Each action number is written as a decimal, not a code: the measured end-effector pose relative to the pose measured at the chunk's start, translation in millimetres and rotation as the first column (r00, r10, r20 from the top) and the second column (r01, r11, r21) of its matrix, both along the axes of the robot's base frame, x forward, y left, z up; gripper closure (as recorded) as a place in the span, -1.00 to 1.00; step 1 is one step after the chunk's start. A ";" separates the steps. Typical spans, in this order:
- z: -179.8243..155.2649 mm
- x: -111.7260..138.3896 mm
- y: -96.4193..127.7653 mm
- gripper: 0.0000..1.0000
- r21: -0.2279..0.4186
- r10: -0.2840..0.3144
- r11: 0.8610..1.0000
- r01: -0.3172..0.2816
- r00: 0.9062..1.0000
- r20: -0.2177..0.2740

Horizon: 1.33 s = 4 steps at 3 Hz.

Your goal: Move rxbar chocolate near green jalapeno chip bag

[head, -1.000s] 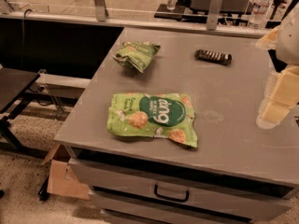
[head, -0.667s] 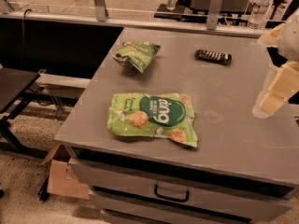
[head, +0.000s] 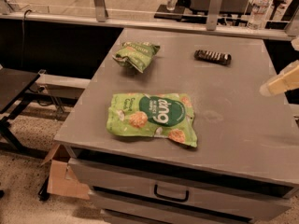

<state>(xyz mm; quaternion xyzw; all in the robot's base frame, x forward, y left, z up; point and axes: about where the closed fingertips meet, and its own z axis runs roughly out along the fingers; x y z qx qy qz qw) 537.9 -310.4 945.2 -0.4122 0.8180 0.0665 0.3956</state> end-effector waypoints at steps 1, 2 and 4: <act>-11.5 30.3 -21.3 -1.00 0.155 -0.087 0.985 0.078 0.995 0.051; -11.5 30.4 -21.3 -1.00 0.155 -0.087 0.985 0.078 0.995 0.051; -38.5 89.0 -6.1 -1.00 0.228 -0.086 0.971 0.070 0.994 0.064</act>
Offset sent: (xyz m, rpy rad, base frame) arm 0.0242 -0.0189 -0.0082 0.1252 -0.0500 -0.0699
